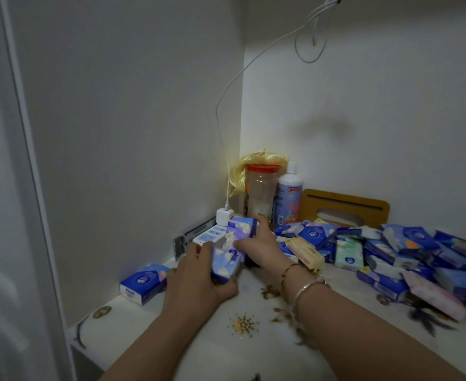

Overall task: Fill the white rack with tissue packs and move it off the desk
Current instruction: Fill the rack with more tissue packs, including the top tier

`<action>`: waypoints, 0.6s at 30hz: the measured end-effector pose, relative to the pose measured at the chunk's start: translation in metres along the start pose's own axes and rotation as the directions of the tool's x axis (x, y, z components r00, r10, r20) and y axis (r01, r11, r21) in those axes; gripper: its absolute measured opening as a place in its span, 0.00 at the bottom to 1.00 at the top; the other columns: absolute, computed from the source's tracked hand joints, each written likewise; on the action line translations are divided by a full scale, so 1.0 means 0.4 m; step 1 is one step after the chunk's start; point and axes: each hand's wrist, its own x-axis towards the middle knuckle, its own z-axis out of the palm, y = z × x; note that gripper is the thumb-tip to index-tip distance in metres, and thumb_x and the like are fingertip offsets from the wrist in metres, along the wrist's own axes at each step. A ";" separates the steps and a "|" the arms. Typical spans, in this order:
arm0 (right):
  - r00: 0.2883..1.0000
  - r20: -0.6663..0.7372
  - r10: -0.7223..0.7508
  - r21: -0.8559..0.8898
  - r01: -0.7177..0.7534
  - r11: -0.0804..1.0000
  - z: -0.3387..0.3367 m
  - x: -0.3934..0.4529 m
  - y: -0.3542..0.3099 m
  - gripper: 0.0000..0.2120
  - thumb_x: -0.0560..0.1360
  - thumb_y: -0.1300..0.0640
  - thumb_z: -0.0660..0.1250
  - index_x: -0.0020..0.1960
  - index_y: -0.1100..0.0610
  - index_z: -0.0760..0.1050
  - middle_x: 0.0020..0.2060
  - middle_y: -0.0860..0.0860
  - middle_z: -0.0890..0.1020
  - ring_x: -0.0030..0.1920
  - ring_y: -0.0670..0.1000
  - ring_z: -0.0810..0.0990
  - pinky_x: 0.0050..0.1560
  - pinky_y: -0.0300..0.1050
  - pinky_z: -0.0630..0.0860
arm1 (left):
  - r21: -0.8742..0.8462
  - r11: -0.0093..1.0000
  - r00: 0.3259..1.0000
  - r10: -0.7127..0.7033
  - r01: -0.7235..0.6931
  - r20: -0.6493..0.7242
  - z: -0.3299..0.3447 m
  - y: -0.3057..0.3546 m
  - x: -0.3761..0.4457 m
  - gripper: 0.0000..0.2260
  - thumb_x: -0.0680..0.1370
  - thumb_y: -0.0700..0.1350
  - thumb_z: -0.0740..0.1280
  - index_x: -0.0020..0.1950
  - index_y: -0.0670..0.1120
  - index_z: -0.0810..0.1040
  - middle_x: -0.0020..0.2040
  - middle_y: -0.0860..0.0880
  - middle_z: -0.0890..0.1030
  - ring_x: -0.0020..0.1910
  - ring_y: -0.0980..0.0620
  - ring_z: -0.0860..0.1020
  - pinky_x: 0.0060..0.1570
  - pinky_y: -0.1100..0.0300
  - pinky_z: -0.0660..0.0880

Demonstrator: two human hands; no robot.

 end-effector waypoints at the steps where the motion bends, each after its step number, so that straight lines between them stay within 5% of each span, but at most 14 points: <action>1: 1.000 0.004 -0.002 0.002 0.002 1.000 -0.020 -0.008 -0.006 0.30 0.68 0.69 0.67 0.66 0.52 0.62 0.47 0.51 0.77 0.50 0.54 0.77 0.48 0.48 0.78 | -0.056 0.998 1.000 0.017 -0.018 -0.016 -0.005 0.004 -0.005 0.38 0.65 0.67 0.60 0.72 0.53 0.60 0.63 0.53 0.66 0.56 0.51 0.74 0.51 0.51 0.74; 8: 1.000 -0.013 -0.027 0.088 0.028 0.996 -0.172 -0.093 -0.085 0.27 0.68 0.67 0.66 0.62 0.50 0.63 0.55 0.56 0.76 0.52 0.56 0.77 0.50 0.52 0.78 | -0.389 0.879 0.958 0.220 -0.275 -0.182 -0.054 0.089 -0.022 0.37 0.67 0.53 0.73 0.74 0.54 0.61 0.65 0.57 0.71 0.58 0.58 0.71 0.55 0.65 0.71; 11: 0.999 0.043 -0.007 0.058 0.005 0.998 -0.255 -0.153 -0.165 0.24 0.73 0.67 0.63 0.64 0.50 0.63 0.49 0.54 0.76 0.43 0.53 0.78 0.37 0.46 0.79 | -0.452 0.806 0.924 0.331 -0.381 -0.190 -0.105 0.181 -0.006 0.37 0.69 0.44 0.74 0.73 0.57 0.60 0.66 0.59 0.69 0.61 0.64 0.69 0.55 0.77 0.66; 13: 0.999 0.036 -0.038 0.031 0.037 0.999 -0.309 -0.189 -0.221 0.24 0.75 0.66 0.61 0.68 0.51 0.61 0.44 0.53 0.75 0.37 0.52 0.76 0.33 0.42 0.78 | -0.465 0.762 0.893 0.394 -0.450 -0.218 -0.148 0.241 0.012 0.37 0.70 0.42 0.73 0.73 0.57 0.59 0.67 0.59 0.68 0.65 0.67 0.66 0.59 0.76 0.64; 16: 0.996 -0.012 -0.090 0.002 0.090 0.996 -0.361 -0.236 -0.299 0.25 0.78 0.60 0.55 0.73 0.52 0.55 0.41 0.54 0.76 0.38 0.52 0.76 0.45 0.48 0.77 | -0.454 0.712 0.844 0.470 -0.536 -0.260 -0.218 0.328 0.022 0.37 0.70 0.37 0.70 0.73 0.58 0.60 0.74 0.57 0.60 0.72 0.64 0.59 0.68 0.63 0.64; 18: 0.991 -0.015 -0.135 -0.029 0.135 0.990 -0.388 -0.274 -0.348 0.21 0.78 0.53 0.52 0.70 0.48 0.57 0.27 0.52 0.79 0.33 0.49 0.78 0.36 0.41 0.76 | -0.484 0.670 0.826 0.485 -0.563 -0.289 -0.275 0.388 0.012 0.37 0.71 0.34 0.69 0.71 0.64 0.60 0.76 0.61 0.54 0.73 0.64 0.55 0.67 0.61 0.65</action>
